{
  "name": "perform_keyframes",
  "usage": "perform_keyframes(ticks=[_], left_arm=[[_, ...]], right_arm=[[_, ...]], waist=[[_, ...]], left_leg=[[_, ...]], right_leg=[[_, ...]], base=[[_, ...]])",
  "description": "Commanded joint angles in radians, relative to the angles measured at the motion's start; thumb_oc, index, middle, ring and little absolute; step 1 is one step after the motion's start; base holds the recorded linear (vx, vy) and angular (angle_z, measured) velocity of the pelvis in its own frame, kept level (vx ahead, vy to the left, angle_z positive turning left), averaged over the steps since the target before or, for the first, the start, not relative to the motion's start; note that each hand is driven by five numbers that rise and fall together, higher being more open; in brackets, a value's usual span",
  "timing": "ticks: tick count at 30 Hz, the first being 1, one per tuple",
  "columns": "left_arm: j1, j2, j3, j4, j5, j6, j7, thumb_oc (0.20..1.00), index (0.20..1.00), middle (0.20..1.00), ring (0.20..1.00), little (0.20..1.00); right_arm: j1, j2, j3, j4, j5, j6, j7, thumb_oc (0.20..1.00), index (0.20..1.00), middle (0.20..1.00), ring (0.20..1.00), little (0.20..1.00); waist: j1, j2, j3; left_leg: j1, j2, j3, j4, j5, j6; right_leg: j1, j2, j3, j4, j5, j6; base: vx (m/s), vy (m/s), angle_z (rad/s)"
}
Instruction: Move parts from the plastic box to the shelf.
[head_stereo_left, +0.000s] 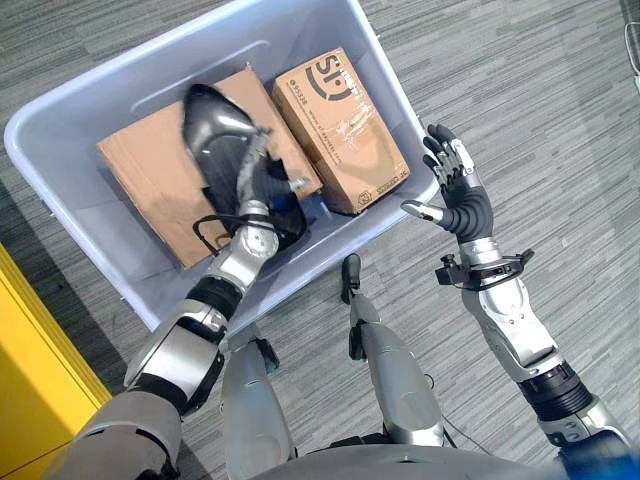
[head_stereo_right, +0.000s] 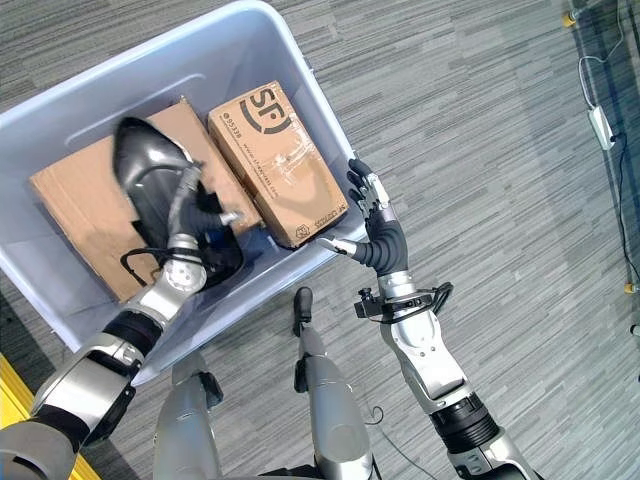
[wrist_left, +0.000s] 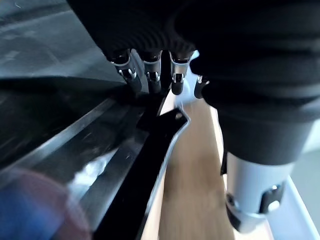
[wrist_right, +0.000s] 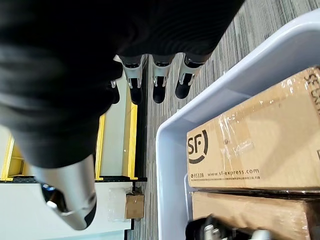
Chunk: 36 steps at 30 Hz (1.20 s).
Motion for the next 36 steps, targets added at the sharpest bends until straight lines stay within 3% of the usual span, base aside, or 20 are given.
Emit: perform_keyframes(ticks=[1, 7, 12, 17, 18, 26, 30, 36], left_arm=[[0.036, -0.024, -0.006, 0.007, 0.126, -0.016, -0.059, 1.000, 1.000, 1.000, 1.000, 1.000], [0.102, -0.038, -0.076, -0.010, 0.188, -0.042, -0.145, 1.000, 1.000, 1.000, 1.000, 1.000], [0.166, 0.029, -0.050, -0.172, 0.183, -0.081, -0.143, 1.000, 1.000, 1.000, 1.000, 1.000], [0.251, 0.138, 0.046, -0.443, 0.199, -0.120, -0.095, 1.000, 1.000, 1.000, 1.000, 1.000], [0.305, 0.164, 0.106, -0.560, 0.189, -0.141, -0.079, 1.000, 1.000, 1.000, 1.000, 1.000], [0.460, 0.151, 0.282, -0.839, 0.091, -0.194, -0.024, 1.000, 1.000, 1.000, 1.000, 1.000], [0.494, 0.136, 0.303, -0.844, 0.104, -0.193, 0.009, 1.000, 1.000, 1.000, 1.000, 1.000], [0.467, 0.083, 0.253, -0.638, 0.176, -0.130, 0.073, 1.000, 1.000, 1.000, 1.000, 1.000]], right_arm=[[0.023, -0.017, -0.061, -0.061, 0.007, -0.050, 0.007, 1.000, 1.000, 1.000, 1.000, 1.000], [0.042, -0.034, -0.083, -0.075, 0.012, -0.050, 0.030, 1.000, 1.000, 1.000, 1.000, 1.000], [0.064, -0.048, -0.111, -0.082, 0.003, -0.059, 0.026, 1.000, 1.000, 1.000, 1.000, 1.000], [0.090, -0.061, -0.140, -0.101, -0.010, -0.071, 0.019, 1.000, 1.000, 1.000, 1.000, 1.000], [0.110, -0.066, -0.158, -0.114, -0.016, -0.077, 0.018, 1.000, 1.000, 1.000, 1.000, 1.000], [0.141, -0.077, -0.182, -0.145, -0.019, -0.075, 0.006, 1.000, 1.000, 1.000, 1.000, 1.000], [0.140, -0.076, -0.184, -0.146, -0.025, -0.072, -0.005, 1.000, 1.000, 1.000, 1.000, 1.000], [0.111, -0.063, -0.168, -0.120, -0.041, -0.073, -0.037, 1.000, 1.000, 1.000, 1.000, 1.000]], waist=[[-0.001, 0.001, -0.034], [0.005, 0.016, -0.034], [0.025, 0.040, -0.026], [0.049, 0.061, -0.022], [0.059, 0.068, -0.021], [0.079, 0.079, -0.016], [0.084, 0.077, -0.011], [0.084, 0.067, -0.001]], left_leg=[[0.049, 0.066, -0.004, 0.005, 0.001, -0.099], [0.056, 0.063, -0.002, 0.005, -0.003, -0.099], [0.065, 0.054, -0.003, 0.005, -0.006, -0.098], [0.072, 0.052, -0.006, 0.005, -0.008, -0.099], [0.076, 0.050, -0.007, 0.005, -0.010, -0.099], [0.085, 0.045, -0.015, 0.005, -0.014, -0.098], [0.087, 0.045, -0.017, 0.005, -0.015, -0.098], [0.089, 0.046, -0.016, 0.005, -0.013, -0.097]], right_leg=[[-0.050, -0.033, 0.043, 0.006, 0.073, 0.089], [-0.042, -0.042, 0.041, 0.006, 0.069, 0.092], [-0.031, -0.047, 0.036, 0.006, 0.063, 0.091], [-0.020, -0.053, 0.026, 0.006, 0.056, 0.091], [-0.015, -0.055, 0.023, 0.006, 0.053, 0.091], [0.000, -0.059, 0.012, 0.006, 0.047, 0.090], [0.004, -0.059, 0.009, 0.006, 0.046, 0.090], [0.005, -0.057, 0.009, 0.006, 0.049, 0.087]], base=[[0.00, 0.000, 0.00], [0.01, 0.005, 0.01], [0.00, 0.000, 0.00], [0.00, 0.000, 0.00], [0.01, 0.002, 0.11], [0.00, -0.003, 0.06], [0.00, 0.000, 0.00], [0.00, 0.000, 0.00]])
